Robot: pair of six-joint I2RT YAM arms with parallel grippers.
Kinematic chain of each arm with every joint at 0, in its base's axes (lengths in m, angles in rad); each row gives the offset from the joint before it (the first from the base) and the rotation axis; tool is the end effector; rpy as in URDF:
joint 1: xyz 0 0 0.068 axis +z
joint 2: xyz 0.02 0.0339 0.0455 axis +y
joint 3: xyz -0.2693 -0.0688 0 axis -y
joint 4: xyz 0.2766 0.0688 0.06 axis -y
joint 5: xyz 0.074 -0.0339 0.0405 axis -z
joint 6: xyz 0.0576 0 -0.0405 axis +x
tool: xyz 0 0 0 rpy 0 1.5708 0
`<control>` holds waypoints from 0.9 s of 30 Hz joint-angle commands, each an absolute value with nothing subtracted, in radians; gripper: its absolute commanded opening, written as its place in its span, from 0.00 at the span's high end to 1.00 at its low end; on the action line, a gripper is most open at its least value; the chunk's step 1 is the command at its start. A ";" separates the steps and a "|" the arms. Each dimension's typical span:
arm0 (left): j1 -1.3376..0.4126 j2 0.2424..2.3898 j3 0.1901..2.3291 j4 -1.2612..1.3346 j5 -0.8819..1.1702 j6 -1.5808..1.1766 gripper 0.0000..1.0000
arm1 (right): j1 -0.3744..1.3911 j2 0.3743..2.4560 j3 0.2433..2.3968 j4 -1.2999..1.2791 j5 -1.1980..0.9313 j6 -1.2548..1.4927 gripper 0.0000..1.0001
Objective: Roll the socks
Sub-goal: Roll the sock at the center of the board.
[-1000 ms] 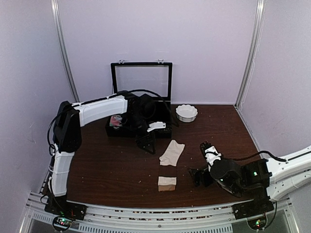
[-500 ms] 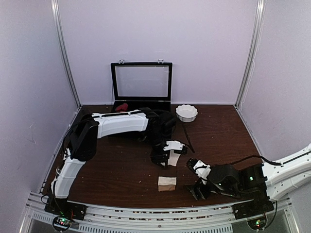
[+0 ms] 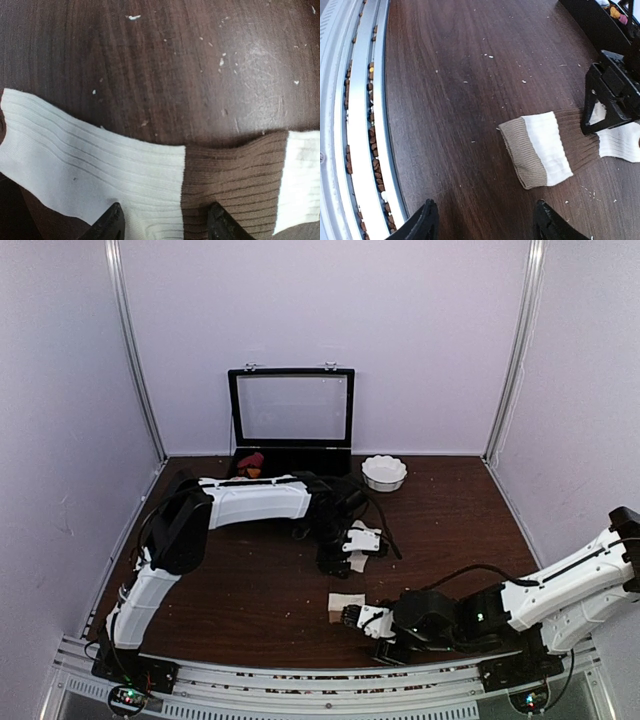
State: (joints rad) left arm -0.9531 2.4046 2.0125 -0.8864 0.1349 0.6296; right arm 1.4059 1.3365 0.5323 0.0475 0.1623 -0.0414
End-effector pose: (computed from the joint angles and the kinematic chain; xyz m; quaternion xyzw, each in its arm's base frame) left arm 0.3040 -0.4412 0.1187 0.7090 0.6868 -0.0892 0.1327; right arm 0.0564 0.2823 0.1280 -0.5820 0.7071 0.1910 0.3532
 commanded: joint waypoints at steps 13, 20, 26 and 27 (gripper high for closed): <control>-0.950 2.379 1.895 -0.920 0.155 0.713 0.41 | 1.228 1.575 0.644 0.138 -0.047 -0.349 0.50; -0.950 2.379 1.893 -0.913 0.132 0.719 0.41 | 1.144 1.631 0.636 0.127 -0.176 -0.329 0.55; -0.948 2.378 1.896 -0.910 0.114 0.724 0.41 | 1.132 1.690 0.630 0.140 -0.197 -0.304 0.60; -0.948 2.379 1.898 -0.910 0.114 0.723 0.41 | 1.128 1.701 0.631 0.142 -0.205 -0.295 0.61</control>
